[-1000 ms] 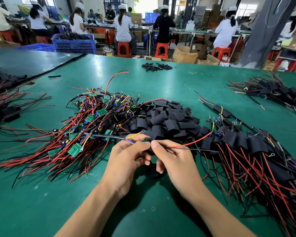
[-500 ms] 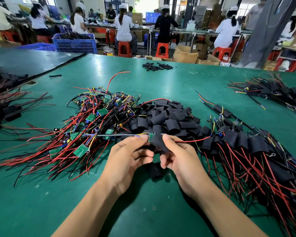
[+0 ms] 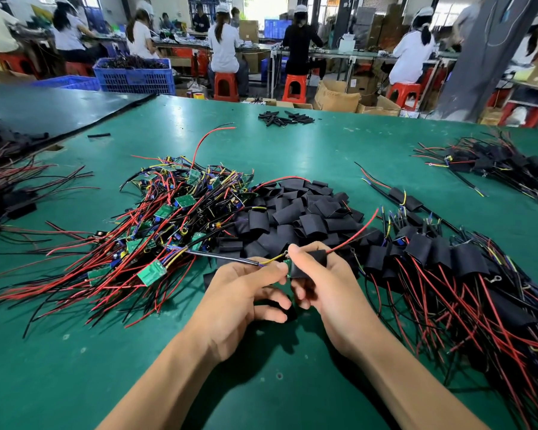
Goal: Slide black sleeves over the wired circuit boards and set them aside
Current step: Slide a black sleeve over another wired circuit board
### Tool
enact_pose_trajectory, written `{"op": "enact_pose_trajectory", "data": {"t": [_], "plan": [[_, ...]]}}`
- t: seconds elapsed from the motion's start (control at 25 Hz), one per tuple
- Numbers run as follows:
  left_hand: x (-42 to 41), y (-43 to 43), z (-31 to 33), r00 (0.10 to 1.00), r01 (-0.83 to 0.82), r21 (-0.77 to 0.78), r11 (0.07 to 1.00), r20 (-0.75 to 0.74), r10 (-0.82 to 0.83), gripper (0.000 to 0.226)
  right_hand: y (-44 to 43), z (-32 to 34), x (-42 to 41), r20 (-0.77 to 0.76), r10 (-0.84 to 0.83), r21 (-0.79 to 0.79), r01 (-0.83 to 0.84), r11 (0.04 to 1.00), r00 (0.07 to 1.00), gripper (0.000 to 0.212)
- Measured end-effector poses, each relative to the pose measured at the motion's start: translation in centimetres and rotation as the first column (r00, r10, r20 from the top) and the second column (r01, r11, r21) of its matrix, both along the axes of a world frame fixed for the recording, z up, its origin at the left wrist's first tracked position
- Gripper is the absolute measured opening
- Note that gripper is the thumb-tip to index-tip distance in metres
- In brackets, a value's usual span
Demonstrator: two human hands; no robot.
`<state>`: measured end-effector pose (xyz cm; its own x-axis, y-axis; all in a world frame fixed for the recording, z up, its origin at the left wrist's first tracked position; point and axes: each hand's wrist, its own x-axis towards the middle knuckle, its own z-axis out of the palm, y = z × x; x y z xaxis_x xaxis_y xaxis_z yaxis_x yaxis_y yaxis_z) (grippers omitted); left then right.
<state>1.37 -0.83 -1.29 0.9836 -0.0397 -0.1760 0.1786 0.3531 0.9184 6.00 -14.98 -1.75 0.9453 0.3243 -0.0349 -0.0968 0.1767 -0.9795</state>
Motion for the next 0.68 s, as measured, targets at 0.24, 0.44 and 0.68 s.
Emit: {"op": "enact_pose_trajectory", "data": {"t": [0.24, 0.44, 0.68], "plan": [[0.2, -0.5, 0.0, 0.991, -0.127, -0.011, 0.992, 0.052, 0.127, 0.008, 0.2, -0.1, -0.1, 0.040, -0.050, -0.123, 0.054, 0.991, 0.998, 0.038], [0.5, -0.9, -0.8, 0.951, -0.287, 0.053, 0.957, 0.138, 0.277, 0.010, -0.6, -0.7, 0.0, 0.356, -0.314, -0.419, 0.451, 0.788, 0.880, 0.046], [0.6, -1.2, -1.1, 0.924, -0.361, 0.111, 0.926, 0.182, 0.338, 0.021, -0.9, -0.9, 0.1, 0.643, -0.195, -0.461, 0.577, 0.675, 0.741, 0.032]]}}
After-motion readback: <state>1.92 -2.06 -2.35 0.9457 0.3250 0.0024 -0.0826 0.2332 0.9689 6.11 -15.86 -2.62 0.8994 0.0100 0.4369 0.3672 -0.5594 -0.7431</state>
